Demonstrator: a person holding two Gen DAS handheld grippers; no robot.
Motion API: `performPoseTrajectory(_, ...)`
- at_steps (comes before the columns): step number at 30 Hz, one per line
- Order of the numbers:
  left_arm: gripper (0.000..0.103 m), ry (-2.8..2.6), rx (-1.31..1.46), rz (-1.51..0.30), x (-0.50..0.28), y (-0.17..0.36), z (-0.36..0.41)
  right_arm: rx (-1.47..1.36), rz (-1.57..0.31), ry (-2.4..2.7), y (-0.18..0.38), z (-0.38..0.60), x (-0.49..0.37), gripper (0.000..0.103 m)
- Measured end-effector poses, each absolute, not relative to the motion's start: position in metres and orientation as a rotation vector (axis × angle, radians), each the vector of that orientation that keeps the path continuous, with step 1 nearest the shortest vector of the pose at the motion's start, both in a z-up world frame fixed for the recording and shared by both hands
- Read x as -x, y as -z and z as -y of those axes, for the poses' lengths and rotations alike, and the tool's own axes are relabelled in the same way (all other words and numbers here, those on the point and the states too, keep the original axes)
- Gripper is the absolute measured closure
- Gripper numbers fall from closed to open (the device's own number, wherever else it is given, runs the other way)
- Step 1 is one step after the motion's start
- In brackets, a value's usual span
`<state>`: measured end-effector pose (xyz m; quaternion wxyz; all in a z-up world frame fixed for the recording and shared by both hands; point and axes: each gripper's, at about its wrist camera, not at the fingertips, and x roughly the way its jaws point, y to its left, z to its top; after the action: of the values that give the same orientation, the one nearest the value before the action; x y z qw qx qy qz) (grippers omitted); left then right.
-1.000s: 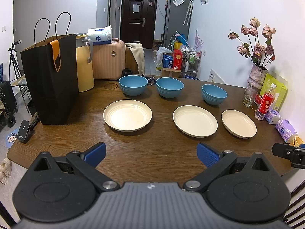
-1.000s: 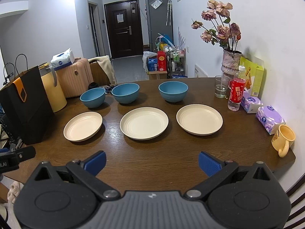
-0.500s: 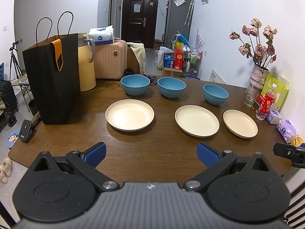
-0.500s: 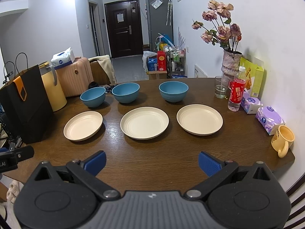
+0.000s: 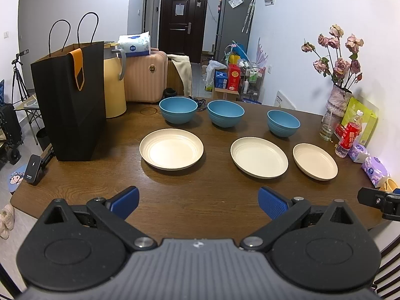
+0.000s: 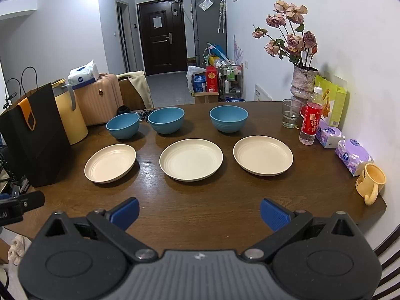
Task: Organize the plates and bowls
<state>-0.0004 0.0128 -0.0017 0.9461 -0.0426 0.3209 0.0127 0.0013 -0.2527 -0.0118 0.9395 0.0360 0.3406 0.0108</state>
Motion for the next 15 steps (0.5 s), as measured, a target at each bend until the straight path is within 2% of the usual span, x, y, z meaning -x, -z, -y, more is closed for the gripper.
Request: performPoseTrajectory(15, 0.0, -0.025, 0.093, -0.664, 0.004, 0.004, -0.028, -0.07, -0.715, -0.013, 0.016, 0.222, 0.005, 0.0)
